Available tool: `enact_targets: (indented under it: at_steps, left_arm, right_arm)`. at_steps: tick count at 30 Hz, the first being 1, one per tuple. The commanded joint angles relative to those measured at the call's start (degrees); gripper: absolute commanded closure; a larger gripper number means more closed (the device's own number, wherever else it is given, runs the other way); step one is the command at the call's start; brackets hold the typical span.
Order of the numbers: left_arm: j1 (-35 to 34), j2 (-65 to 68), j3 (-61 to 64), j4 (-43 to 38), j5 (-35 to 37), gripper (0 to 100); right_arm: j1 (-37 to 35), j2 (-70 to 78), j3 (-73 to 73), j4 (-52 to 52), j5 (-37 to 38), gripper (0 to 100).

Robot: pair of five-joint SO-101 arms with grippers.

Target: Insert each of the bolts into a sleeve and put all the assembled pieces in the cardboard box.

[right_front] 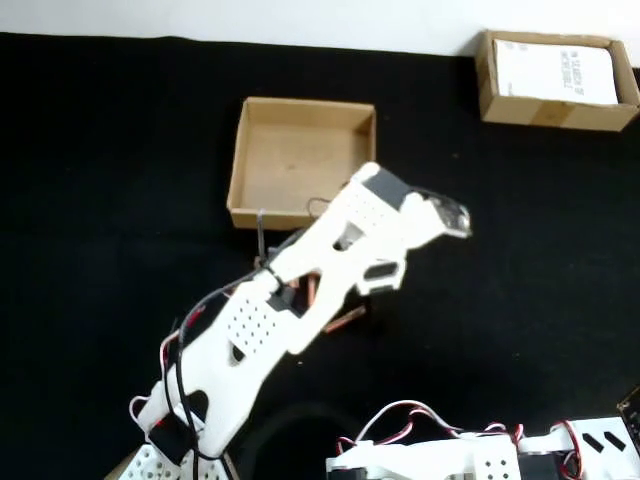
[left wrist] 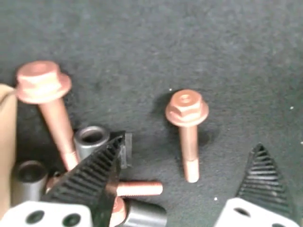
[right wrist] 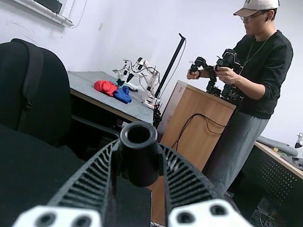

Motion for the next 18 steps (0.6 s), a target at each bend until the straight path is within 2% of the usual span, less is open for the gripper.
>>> enact_targets:
  at_steps: [1, 10, 12, 14, 18]
  left_arm:
    - [-0.48, 0.40, -1.54, 0.09, 0.35, 62]
    - [-0.04, 8.92, -7.78, 0.35, 0.53, 62]
    - [-0.04, 9.63, -9.27, 0.44, 2.55, 64]
    - [-0.04, 10.07, -10.07, 0.44, 5.63, 70]
    - [0.84, 10.33, -9.80, 0.09, 6.68, 94]
  right_arm:
    - [-0.48, 0.13, 7.25, -1.54, 0.79, 99.1]
    - [-0.48, 0.13, 7.34, -1.54, 0.79, 99.1]
    - [-0.48, 0.13, 7.60, -1.54, 0.79, 99.1]
    - [-0.48, 0.13, 7.69, -1.54, 0.79, 99.1]
    - [-0.48, 0.13, 7.69, -1.45, 0.79, 99.1]
